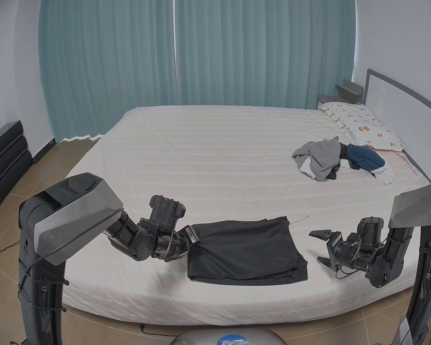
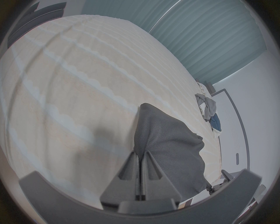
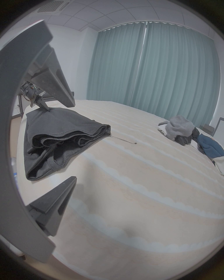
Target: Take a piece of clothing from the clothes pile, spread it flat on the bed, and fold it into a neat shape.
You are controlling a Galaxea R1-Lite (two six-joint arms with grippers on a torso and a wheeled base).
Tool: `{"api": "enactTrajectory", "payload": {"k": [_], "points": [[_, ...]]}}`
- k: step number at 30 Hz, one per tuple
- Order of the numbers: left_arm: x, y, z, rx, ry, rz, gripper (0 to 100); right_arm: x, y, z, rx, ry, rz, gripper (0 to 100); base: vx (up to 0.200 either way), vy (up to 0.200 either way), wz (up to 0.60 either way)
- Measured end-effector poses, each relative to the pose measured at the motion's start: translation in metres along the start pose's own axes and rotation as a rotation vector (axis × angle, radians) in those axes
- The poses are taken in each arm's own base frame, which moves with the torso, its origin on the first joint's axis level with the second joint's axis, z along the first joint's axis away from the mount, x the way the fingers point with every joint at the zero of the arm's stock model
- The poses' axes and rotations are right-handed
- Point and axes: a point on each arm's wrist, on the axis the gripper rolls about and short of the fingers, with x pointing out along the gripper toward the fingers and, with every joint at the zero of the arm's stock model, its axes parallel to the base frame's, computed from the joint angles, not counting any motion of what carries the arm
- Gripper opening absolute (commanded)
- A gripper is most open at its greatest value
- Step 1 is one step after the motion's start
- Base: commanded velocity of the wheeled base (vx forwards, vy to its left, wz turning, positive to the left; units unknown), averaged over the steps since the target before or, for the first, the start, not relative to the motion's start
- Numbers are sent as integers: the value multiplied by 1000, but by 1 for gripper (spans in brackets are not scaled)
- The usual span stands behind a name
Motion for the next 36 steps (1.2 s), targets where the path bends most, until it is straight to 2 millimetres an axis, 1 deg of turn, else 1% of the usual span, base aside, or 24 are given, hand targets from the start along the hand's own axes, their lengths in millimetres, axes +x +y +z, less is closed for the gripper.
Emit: {"api": "enactTrajectory", "payload": {"k": [8, 21, 33, 34, 36], "points": [[0, 3, 2, -11, -3, 6, 0, 0, 0, 0, 0, 0, 0, 100, 0, 200, 0], [-3, 5, 0, -32, 5, 21, 0, 0, 0, 0, 0, 0, 0, 100, 0, 200, 0], [-6, 6, -9, -24, 26, 30, 0, 0, 0, 0, 1, -1, -1, 100, 0, 0, 0], [-6, 5, -9, -23, 27, 30, 100, 0, 0, 0, 0, -1, -1, 100, 0, 0, 0], [-7, 5, -10, -26, 28, 30, 100, 0, 0, 0, 0, -1, -1, 100, 0, 0, 0]]}}
